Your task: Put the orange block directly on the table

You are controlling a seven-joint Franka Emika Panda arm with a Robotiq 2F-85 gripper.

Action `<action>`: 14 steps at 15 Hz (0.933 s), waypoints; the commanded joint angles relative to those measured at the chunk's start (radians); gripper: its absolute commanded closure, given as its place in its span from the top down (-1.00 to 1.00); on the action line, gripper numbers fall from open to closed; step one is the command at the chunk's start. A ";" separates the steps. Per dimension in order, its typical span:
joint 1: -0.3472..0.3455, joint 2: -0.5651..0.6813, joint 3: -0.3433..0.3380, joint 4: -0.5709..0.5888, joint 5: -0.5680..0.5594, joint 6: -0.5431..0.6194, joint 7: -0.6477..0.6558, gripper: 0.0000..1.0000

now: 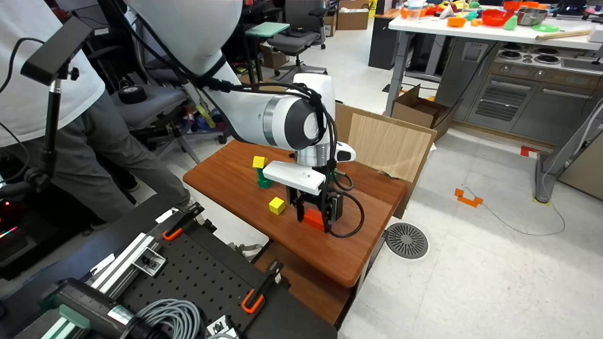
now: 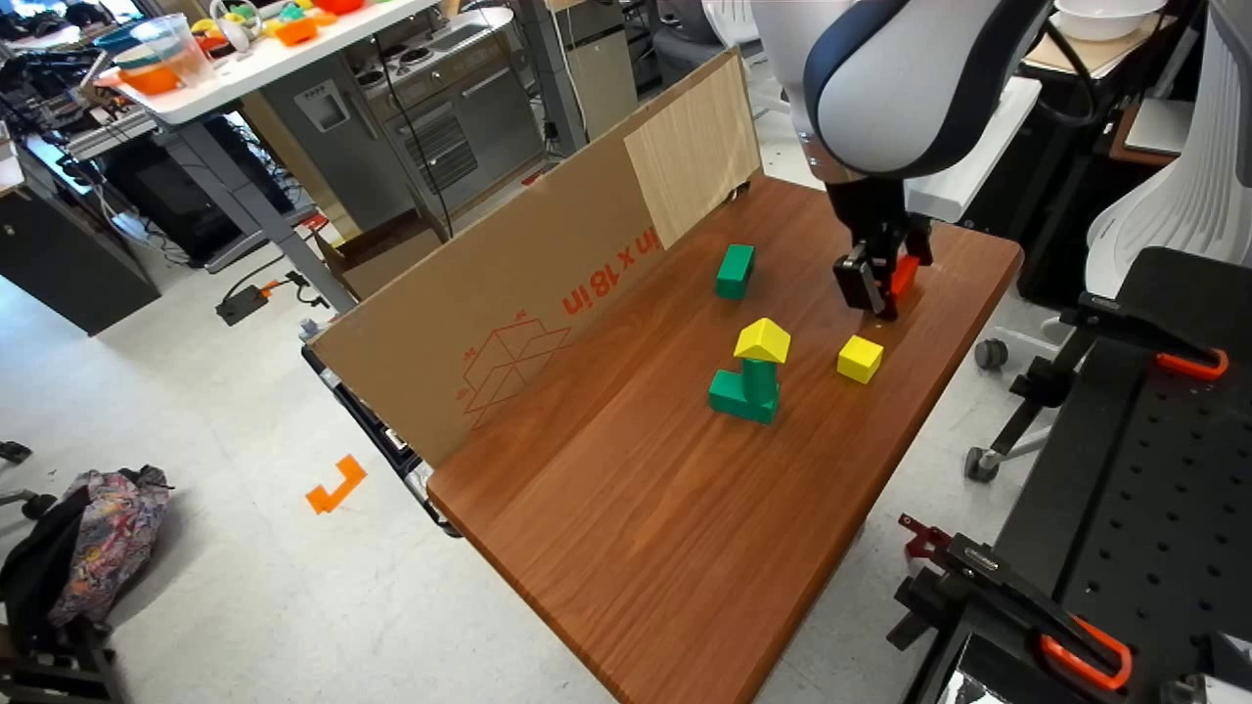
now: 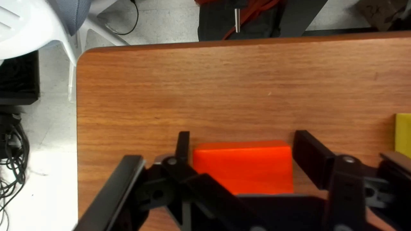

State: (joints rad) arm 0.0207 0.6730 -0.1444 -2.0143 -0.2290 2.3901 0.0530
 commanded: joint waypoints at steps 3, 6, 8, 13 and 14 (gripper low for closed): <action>-0.014 -0.122 0.023 -0.124 0.018 0.067 -0.003 1.00; -0.024 -0.271 0.042 -0.216 0.054 0.076 -0.012 1.00; -0.022 -0.374 0.050 -0.266 0.080 0.073 -0.006 1.00; -0.001 -0.591 0.072 -0.338 0.091 0.065 0.029 1.00; 0.000 -0.620 0.082 -0.347 0.096 0.067 0.035 1.00</action>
State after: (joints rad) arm 0.0211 0.1739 -0.0899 -2.2874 -0.1498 2.4360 0.0643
